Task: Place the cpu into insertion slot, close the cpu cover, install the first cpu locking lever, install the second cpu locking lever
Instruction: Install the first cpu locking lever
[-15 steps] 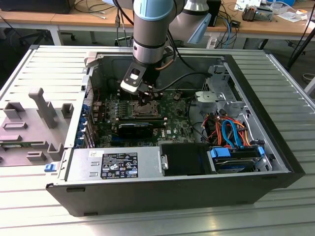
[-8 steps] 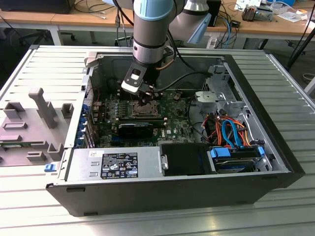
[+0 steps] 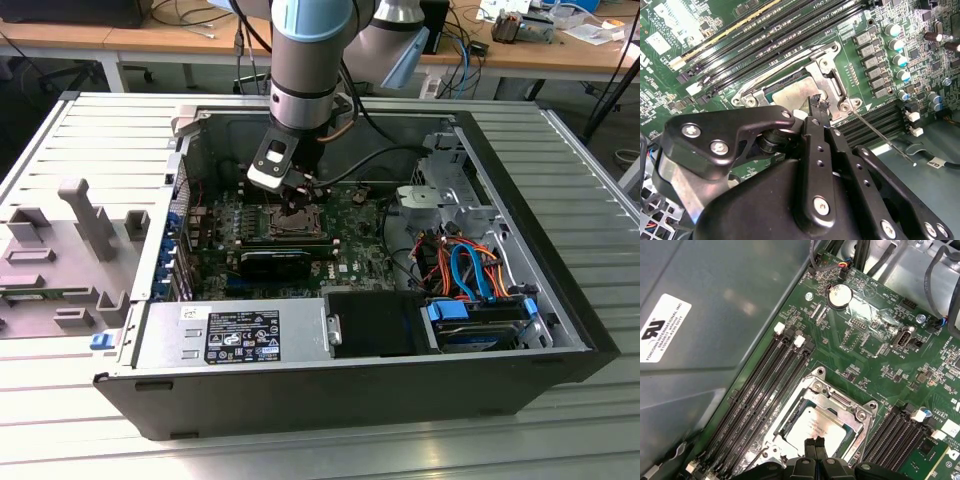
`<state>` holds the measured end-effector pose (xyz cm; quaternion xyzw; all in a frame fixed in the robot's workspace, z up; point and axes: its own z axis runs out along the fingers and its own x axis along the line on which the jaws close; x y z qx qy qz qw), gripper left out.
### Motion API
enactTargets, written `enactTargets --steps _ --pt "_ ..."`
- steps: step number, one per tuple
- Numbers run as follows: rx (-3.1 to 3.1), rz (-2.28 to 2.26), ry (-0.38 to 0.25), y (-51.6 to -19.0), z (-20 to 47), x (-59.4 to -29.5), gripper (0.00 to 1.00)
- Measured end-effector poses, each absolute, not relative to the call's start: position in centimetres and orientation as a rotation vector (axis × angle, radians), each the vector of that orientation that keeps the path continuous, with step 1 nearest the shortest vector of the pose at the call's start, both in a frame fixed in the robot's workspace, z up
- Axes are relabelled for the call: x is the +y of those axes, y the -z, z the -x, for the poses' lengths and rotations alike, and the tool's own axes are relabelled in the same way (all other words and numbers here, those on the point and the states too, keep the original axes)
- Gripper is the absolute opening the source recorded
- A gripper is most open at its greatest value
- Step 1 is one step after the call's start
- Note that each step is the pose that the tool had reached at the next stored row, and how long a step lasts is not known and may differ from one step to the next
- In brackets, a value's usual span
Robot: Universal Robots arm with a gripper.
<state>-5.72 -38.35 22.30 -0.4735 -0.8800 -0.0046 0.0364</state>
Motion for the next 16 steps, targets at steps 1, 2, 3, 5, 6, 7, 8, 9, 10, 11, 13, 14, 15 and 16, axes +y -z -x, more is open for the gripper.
enactTargets --steps 1,2,3,5,6,7,8,9,10,11,13,14,15,16 --pt "-2.704 1.452 0.014 -22.3 5.73 -38.35 0.11" --pt "-2.705 1.45 0.014 -22.3 5.72 -38.35 0.11" --pt "-2.706 1.448 0.014 -22.3 5.72 -38.35 0.11" --pt "-2.707 1.445 0.014 -22.3 5.73 -38.35 0.11" --pt "-2.708 1.442 0.014 -22.3 5.73 -38.35 0.11" --pt "-2.709 1.441 0.014 -22.3 5.72 -38.35 0.11" --pt "-2.71 1.439 0.014 -22.3 5.73 -38.35 0.11" --pt "-2.711 1.437 0.013 -22.3 5.73 -38.35 0.11" --pt "-2.712 1.436 0.013 -22.3 5.73 -38.35 0.11" --pt "-2.713 1.433 0.013 -22.3 5.73 -38.35 0.11" --pt "-2.717 1.427 0.013 -22.3 5.72 -38.35 0.11" --pt "-2.718 1.424 0.013 -22.3 5.73 -38.35 0.11" --pt "-2.719 1.422 0.013 -22.3 5.73 -38.35 0.11" --pt "-2.721 1.418 0.013 -22.3 5.73 -38.35 0.11"
